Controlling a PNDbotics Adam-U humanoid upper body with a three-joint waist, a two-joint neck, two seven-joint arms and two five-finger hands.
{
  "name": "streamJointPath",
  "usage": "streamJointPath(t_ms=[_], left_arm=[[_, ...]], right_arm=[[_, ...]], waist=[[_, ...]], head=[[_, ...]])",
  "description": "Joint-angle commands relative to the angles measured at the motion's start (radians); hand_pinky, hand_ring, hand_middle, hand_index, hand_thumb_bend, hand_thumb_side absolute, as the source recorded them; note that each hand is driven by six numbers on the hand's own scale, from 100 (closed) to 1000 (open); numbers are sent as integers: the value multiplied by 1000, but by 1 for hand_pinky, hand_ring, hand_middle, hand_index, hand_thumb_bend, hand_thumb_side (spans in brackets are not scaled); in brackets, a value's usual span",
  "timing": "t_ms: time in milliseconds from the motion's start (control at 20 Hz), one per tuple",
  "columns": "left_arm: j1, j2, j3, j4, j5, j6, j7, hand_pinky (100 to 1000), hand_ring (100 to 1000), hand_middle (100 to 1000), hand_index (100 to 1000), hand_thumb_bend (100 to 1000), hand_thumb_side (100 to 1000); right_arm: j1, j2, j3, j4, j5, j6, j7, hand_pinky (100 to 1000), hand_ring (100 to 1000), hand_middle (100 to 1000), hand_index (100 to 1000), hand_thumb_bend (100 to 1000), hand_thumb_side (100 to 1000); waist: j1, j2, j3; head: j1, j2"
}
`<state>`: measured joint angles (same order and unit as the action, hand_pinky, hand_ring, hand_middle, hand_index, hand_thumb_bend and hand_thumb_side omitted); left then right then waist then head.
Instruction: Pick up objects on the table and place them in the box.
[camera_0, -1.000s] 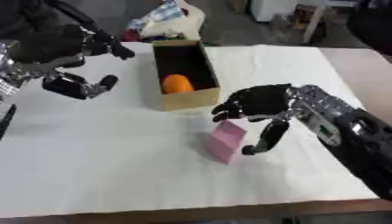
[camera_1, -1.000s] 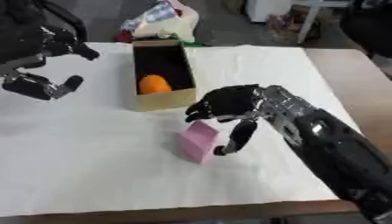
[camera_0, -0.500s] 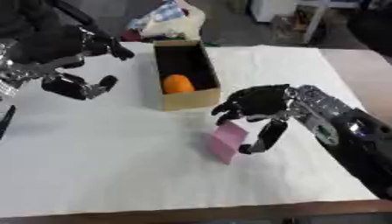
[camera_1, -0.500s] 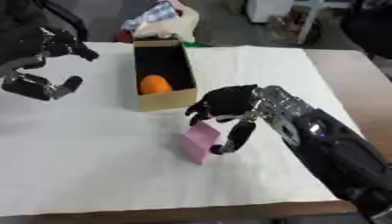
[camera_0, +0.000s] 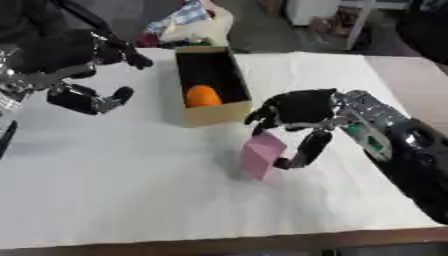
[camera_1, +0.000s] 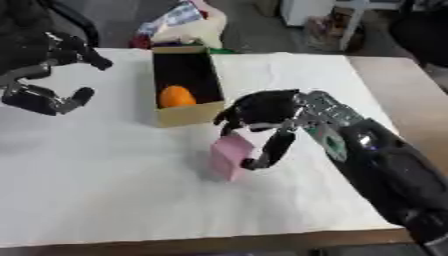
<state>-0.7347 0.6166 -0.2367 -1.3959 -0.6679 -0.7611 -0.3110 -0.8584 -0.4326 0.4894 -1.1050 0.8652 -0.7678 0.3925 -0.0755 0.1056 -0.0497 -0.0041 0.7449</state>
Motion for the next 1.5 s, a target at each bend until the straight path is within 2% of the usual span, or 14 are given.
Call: streamJointPath(t_ms=[50,200,450,800,1100,1250,1500], left_arm=[[-8,14,15,-21,13,3,-2,723,663,657,895,100,228],[1,6,22,-28,29,9,-2,719,658,652,895,100,238],[10,-6,29,-52,70,20,-12,714,651,645,893,100,254],[22,-32,48,-125,183,54,-37,700,632,624,885,100,297],[38,-48,58,-179,256,82,-78,696,627,618,885,100,339],[52,-50,66,-192,274,93,-92,694,625,616,885,100,358],[63,-56,74,-198,288,104,-107,691,622,613,885,100,367]], right_arm=[[-51,-10,-67,55,-53,-98,118,855,823,902,730,179,518],[-95,8,-115,87,-53,-65,115,864,829,905,730,188,504],[-156,60,-191,156,38,-15,98,869,831,905,733,192,485],[-208,161,-326,247,314,90,-19,879,836,908,743,211,456],[-229,236,-455,280,563,228,-152,876,829,909,759,187,431],[-241,256,-508,280,626,283,-204,872,824,909,765,178,421],[-258,279,-556,297,692,342,-235,871,824,912,795,168,425]], waist=[[7,-17,0],[8,-20,8],[9,-24,35],[17,-12,99],[27,-1,161],[29,2,173],[26,6,183]], head=[[1,-14],[-2,-12],[-12,-10],[-49,-24],[-80,-36],[-92,-36],[-104,-38]])
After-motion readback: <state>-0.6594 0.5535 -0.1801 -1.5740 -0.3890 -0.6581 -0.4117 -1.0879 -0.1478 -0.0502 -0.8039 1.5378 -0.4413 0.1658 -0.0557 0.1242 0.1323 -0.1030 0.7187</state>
